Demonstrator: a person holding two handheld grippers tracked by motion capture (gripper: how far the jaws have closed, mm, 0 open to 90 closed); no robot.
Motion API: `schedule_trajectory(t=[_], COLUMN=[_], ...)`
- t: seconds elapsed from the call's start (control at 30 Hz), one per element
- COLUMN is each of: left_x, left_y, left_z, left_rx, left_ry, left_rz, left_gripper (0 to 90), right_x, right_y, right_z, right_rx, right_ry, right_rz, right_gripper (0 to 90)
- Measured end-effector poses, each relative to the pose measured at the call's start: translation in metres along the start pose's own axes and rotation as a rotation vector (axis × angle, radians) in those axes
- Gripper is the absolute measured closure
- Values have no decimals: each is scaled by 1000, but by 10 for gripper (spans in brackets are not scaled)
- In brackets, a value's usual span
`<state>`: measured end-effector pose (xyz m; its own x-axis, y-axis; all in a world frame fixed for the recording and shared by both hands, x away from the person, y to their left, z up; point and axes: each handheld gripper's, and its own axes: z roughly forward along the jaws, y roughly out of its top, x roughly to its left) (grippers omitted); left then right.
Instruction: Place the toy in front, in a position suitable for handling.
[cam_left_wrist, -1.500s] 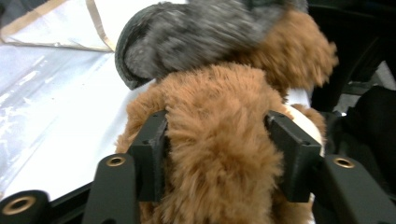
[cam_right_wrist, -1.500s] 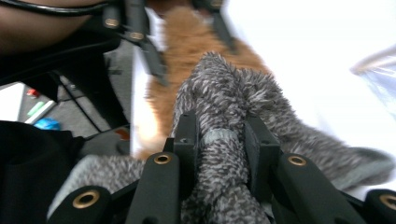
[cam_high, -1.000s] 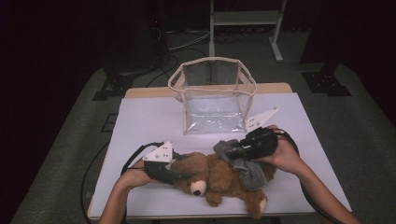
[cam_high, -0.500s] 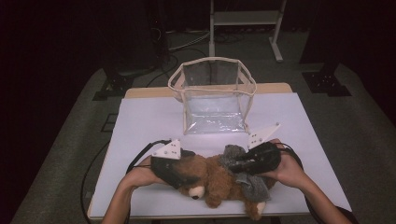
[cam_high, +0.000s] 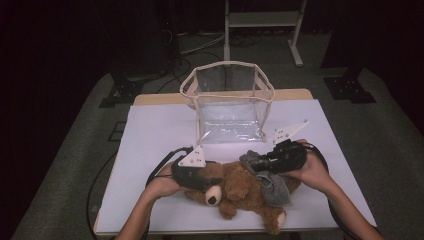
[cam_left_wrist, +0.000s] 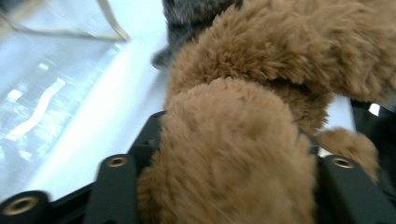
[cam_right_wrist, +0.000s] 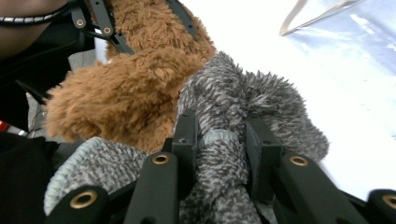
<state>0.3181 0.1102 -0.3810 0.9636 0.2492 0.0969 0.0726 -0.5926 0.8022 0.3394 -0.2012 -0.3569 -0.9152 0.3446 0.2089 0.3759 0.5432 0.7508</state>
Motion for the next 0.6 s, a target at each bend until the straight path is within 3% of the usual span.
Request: schedule_trajectory(t=[0.1,0.23,0.27,0.43,0.53,0.6], left_x=[5,20,23,34,31,27], left_y=[9,28,30,22,13,11], left_z=[2,5,5,-2,-7,-11], left_rx=[-11,-5,-11,-7,-2,28], left_ry=[16,51,57,106,89,50], left_rz=[13,64,59,43,37,23], left_gripper=[507,511,513,509,475,382], right_x=[-7,-26,-30,-42,-39,-32], right_y=[4,17,19,19,15,15], right_z=[-1,-3,-4,-3,5,11], right_rx=[-5,5,1,-20,-12,-2], right_ry=[-5,-24,-23,-5,24,39], right_rz=[2,12,19,51,53,37], right_gripper=[685,685,685,685,687,690])
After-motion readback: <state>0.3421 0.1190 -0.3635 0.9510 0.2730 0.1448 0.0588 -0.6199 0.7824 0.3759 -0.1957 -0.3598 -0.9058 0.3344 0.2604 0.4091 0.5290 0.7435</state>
